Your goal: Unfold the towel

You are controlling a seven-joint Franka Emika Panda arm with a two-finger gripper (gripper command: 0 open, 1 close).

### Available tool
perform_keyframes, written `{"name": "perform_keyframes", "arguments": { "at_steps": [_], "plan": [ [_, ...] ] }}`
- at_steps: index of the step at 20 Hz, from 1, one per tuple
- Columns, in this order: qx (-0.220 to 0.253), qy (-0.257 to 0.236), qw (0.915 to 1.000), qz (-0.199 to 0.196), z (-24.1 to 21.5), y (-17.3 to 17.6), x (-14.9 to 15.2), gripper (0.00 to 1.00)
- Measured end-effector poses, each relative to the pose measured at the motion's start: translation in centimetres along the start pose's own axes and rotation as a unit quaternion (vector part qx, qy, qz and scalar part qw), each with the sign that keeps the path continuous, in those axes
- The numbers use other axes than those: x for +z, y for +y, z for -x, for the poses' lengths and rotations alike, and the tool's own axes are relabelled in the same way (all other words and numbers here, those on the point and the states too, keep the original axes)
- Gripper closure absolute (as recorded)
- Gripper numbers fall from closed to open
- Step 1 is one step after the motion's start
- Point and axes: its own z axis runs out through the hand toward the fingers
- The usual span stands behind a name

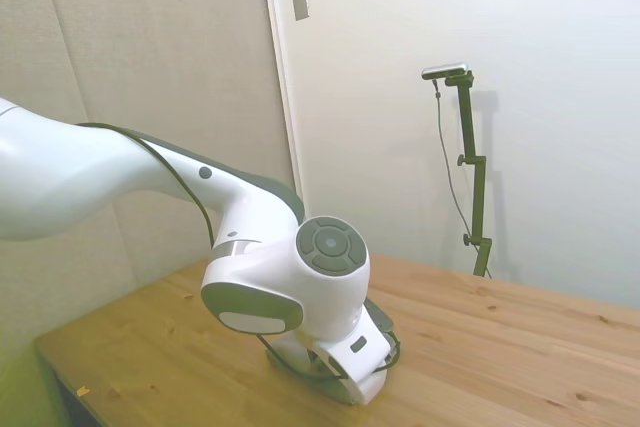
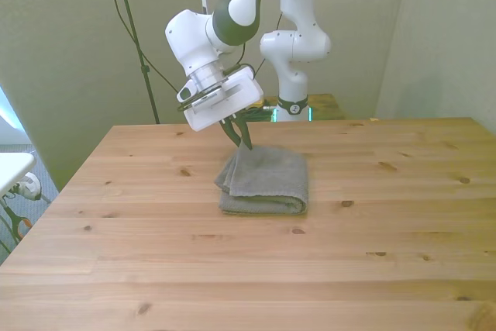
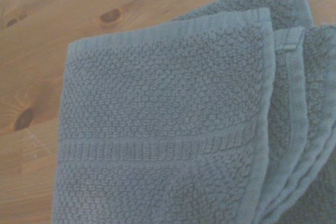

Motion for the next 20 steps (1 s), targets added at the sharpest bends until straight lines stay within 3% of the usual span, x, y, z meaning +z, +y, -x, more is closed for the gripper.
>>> {"name": "perform_keyframes", "arguments": {
  "at_steps": [5, 11, 16, 20],
  "plan": [
    [-0.02, 0.004, 0.9998, -0.009, 0.2, -2.3, -1.3, 1.0],
    [-0.067, -0.001, 0.9976, -0.018, 3.6, -9.5, -1.2, 1.0],
    [-0.121, -0.022, 0.9924, -0.007, 10.0, -15.8, 2.5, 1.0],
    [-0.167, -0.041, 0.985, 0.017, 17.1, -17.0, 7.1, 1.0]
  ]
}}
